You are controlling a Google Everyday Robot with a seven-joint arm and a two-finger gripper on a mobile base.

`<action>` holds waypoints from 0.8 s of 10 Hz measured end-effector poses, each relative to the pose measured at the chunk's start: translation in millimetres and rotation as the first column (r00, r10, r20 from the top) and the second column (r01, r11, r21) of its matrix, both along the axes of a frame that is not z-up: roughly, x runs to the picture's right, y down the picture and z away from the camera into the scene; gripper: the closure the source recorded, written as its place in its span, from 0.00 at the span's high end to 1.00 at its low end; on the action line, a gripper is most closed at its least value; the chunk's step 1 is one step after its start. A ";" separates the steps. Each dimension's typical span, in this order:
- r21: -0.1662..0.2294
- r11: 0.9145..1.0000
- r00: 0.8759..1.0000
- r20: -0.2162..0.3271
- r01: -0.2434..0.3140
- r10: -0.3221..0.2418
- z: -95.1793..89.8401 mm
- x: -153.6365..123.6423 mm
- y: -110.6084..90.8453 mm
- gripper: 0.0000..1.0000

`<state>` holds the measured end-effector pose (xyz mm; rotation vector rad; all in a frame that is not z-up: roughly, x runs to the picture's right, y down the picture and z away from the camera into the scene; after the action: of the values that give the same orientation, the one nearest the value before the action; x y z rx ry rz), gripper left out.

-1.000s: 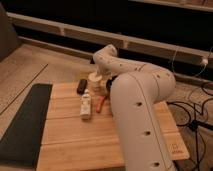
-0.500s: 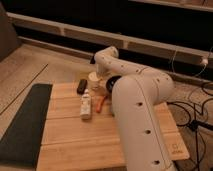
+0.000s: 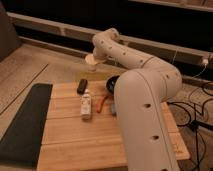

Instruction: Place the ceramic cup in the ceramic bowl

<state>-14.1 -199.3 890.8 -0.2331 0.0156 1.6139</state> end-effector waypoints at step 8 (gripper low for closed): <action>-0.053 0.962 0.909 -0.346 -0.268 0.234 -35.5 162.2 46.3 0.00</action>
<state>148.1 -153.1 855.3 -0.0317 0.3428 1.8982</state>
